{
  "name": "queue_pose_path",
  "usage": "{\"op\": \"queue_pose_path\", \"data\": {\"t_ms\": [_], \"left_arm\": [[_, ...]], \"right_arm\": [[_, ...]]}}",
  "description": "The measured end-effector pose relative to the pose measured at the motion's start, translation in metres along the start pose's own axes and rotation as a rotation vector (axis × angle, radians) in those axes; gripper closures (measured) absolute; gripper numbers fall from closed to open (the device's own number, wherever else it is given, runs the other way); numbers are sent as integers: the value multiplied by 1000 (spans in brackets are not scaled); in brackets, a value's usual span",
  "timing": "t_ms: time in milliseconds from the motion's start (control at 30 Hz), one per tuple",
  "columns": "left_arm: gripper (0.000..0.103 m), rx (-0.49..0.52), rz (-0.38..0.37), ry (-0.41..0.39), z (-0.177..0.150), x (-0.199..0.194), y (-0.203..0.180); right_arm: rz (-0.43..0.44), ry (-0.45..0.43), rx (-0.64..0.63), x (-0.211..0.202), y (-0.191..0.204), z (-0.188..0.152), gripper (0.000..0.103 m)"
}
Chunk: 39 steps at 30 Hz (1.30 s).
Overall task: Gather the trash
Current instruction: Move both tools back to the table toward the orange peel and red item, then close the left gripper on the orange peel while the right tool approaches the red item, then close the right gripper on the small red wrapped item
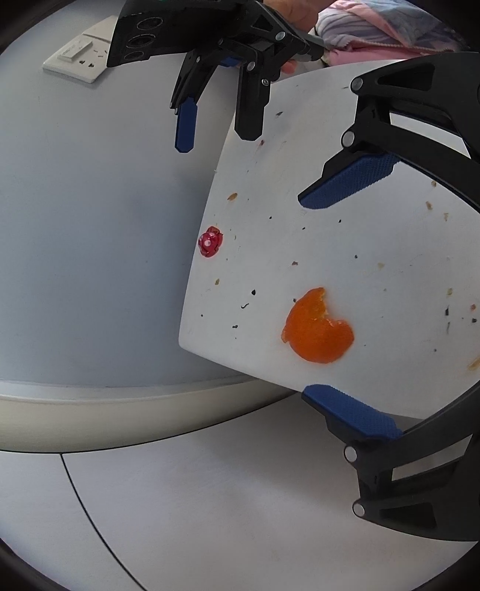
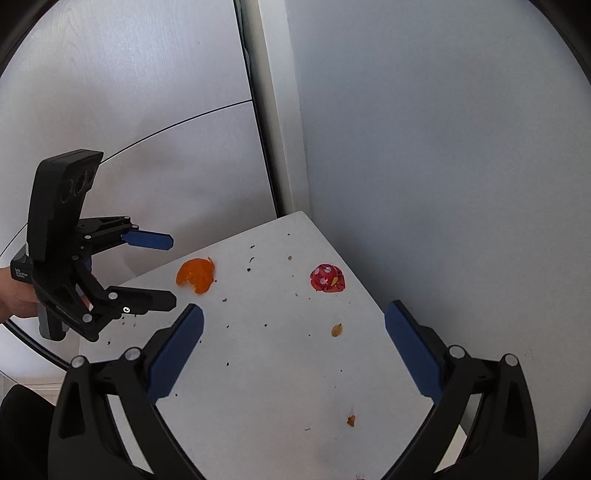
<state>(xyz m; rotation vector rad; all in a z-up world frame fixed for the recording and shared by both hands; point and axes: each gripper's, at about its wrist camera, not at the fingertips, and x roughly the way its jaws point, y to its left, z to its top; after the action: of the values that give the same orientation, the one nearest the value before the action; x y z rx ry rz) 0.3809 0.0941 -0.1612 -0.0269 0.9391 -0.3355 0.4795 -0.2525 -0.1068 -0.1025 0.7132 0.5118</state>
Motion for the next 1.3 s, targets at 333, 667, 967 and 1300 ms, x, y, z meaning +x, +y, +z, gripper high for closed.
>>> {"op": "queue_pose_path", "data": {"t_ms": [333, 667, 967, 1300], "left_arm": [[35, -6, -9, 29, 0, 17, 3], [68, 24, 21, 21, -3, 16, 6], [76, 60, 28, 6, -6, 14, 0], [83, 74, 27, -13, -11, 14, 1]], "right_arm": [[-18, 14, 4, 14, -10, 8, 7], [-26, 19, 17, 21, -18, 13, 7], [-49, 59, 38, 45, -21, 18, 7], [-71, 103, 54, 65, -23, 19, 33]]}}
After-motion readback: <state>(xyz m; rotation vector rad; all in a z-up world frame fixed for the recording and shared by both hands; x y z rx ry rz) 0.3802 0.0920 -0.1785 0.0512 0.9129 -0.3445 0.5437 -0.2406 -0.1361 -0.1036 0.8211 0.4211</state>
